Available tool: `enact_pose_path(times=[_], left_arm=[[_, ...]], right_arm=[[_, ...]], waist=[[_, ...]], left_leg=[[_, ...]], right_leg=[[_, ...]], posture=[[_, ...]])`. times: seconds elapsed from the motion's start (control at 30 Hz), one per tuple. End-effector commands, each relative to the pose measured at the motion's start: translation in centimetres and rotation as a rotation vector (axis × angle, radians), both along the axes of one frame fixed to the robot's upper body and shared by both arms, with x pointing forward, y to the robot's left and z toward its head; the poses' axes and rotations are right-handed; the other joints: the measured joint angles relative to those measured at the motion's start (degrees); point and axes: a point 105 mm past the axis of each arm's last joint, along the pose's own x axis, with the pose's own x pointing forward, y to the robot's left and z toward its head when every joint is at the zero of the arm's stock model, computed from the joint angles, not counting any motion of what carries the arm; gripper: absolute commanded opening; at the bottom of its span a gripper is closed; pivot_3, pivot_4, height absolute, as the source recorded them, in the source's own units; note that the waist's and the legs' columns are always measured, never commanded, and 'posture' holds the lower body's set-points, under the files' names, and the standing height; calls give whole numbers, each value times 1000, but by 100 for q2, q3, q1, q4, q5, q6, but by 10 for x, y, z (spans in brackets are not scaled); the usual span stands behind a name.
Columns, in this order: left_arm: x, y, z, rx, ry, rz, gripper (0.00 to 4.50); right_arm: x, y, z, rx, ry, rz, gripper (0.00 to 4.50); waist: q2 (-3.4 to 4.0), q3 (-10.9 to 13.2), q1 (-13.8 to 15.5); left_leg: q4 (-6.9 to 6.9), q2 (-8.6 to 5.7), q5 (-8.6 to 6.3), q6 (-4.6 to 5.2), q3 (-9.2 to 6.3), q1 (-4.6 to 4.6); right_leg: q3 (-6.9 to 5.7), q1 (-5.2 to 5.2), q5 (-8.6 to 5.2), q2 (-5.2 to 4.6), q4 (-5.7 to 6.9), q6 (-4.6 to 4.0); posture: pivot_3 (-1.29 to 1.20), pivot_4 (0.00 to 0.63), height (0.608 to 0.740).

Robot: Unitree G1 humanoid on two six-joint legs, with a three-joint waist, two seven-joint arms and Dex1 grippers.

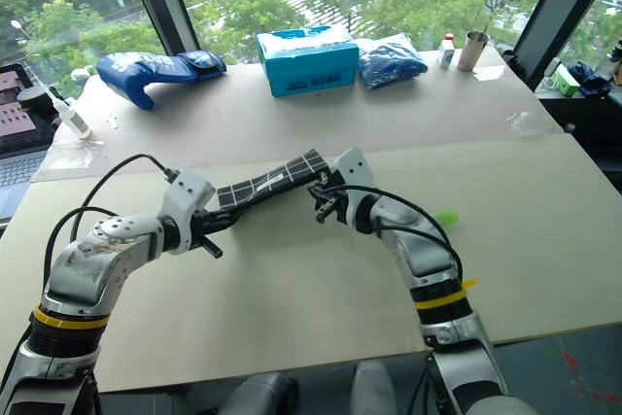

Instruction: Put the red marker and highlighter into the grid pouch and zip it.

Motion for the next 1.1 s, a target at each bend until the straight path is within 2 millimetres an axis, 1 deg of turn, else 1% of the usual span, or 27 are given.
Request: enact_pose_path(times=[0.03, 0.07, 0.13, 0.2, 0.27, 0.37, 0.4, 0.5, 0.63, 0.7, 0.77, 0.8, 0.9, 0.93, 0.97, 1.0, 1.03, 1.1], left_arm=[[5, -4, 12, -1, -53, -6, 0], [5, -4, 12, -2, -53, -6, 0], [6, -4, 13, -5, -53, -6, 0], [7, -5, 13, -7, -53, -7, 0], [8, -7, 13, -12, -54, -14, 0], [9, -8, 14, -15, -55, -17, 0], [9, -8, 15, -15, -55, -18, 0], [10, -9, 15, -17, -56, -21, 0], [10, -9, 16, -17, -55, -25, 0], [10, -10, 15, -15, -53, -27, 0], [10, -10, 15, -14, -51, -31, 0], [10, -11, 15, -13, -52, -32, 0], [11, -12, 17, -17, -57, -34, 0], [11, -12, 17, -18, -59, -34, 0], [10, -11, 18, -18, -60, -34, 0], [10, -11, 18, -17, -60, -34, 0], [10, -11, 17, -17, -60, -33, 0], [8, -9, 16, -15, -61, -33, 0]], right_arm=[[-2, 11, 17, 23, -47, 31, 72], [-1, 13, 17, 15, -48, 23, 72], [-2, 24, 16, 8, -39, 39, 72], [-9, 41, 13, -29, -53, 101, 72], [-11, 58, 6, -107, -81, 137, 72], [-7, 73, -2, -200, -128, 152, 72], [-5, 79, -2, -209, -134, 151, 72], [-8, 94, 2, -195, -134, 195, 72], [-24, 118, 9, -180, -150, 327, 72], [-26, 126, 16, -142, -129, 356, 72], [-33, 132, 22, -93, -89, 410, 72], [-34, 133, 21, -105, -91, 429, 72], [-28, 126, 11, -178, -117, 418, 72], [-25, 122, 10, -171, -104, 399, 72], [-22, 116, 11, -167, -101, 391, 672], [-21, 113, 12, -163, -98, 385, 1094], [-16, 107, 12, -168, -103, 352, 1210], [-10, 85, 9, -166, -46, 304, 1995]], waist=[[0, 0, -1], [0, 0, -2], [0, 0, -8], [0, 0, -34], [0, 0, -54], [0, 0, -82], [0, 0, -81], [0, 0, -83], [0, 0, -91], [0, 0, -103], [0, 0, -105], [0, 0, -105], [0, 0, -104], [0, 0, -101], [0, 0, -101], [0, 0, -101], [0, 0, -102], [0, 0, -104]], left_leg=[[0, 0, 0, 0, 0, 0], [0, 0, 0, 0, 0, 0], [0, 0, 0, 0, 0, 0], [0, 0, 0, 0, 0, 0], [0, 2, 0, 0, 0, 0], [0, 2, 0, -1, 0, -1], [0, 1, 0, -1, 0, -1], [0, 0, 0, -1, 0, -2], [-1, 1, 0, -1, -1, -4], [-1, 1, 0, -2, -1, -6], [-1, 1, 1, -4, -1, -10], [-1, 1, 2, -5, -1, -13], [0, 1, 2, -6, -1, -19], [1, 0, 2, -6, -1, -24], [2, -1, 3, -7, -1, -26], [4, -1, 3, -8, -1, -29], [4, -1, 3, -8, -1, -29], [7, 0, 6, -12, -1, -41]], right_leg=[[0, 0, 0, 0, 0, 0], [0, 0, 0, 0, 0, 0], [0, 0, 0, 0, 1, 0], [0, -1, 0, 0, 1, 0], [0, -2, 0, 2, 2, -1], [0, -4, 0, 1, 6, 0], [0, -4, 1, 1, 7, -1], [0, -8, 1, 1, 7, -1], [0, -14, 2, 1, 10, -2], [0, -20, 3, 2, 14, -2], [0, -30, 4, 2, 18, -4], [0, -35, 4, 2, 19, -5], [0, -45, 5, 1, 30, -5], [0, -49, 5, 1, 31, -5], [0, -53, 6, 0, 34, -5], [0, -56, 6, 0, 38, -5], [0, -57, 6, 0, 38, -5], [0, -71, 7, 0, 50, -6]], posture=[[0, 150, 740], [0, 150, 740], [0, 150, 740], [0, 150, 740], [0, 150, 740], [0, 150, 740], [0, 150, 740], [0, 150, 740], [0, 150, 740], [0, 150, 740], [0, 150, 740], [0, 150, 740], [0, 150, 740], [0, 150, 740], [0, 150, 740], [0, 150, 740], [0, 150, 740], [0, 150, 740]])
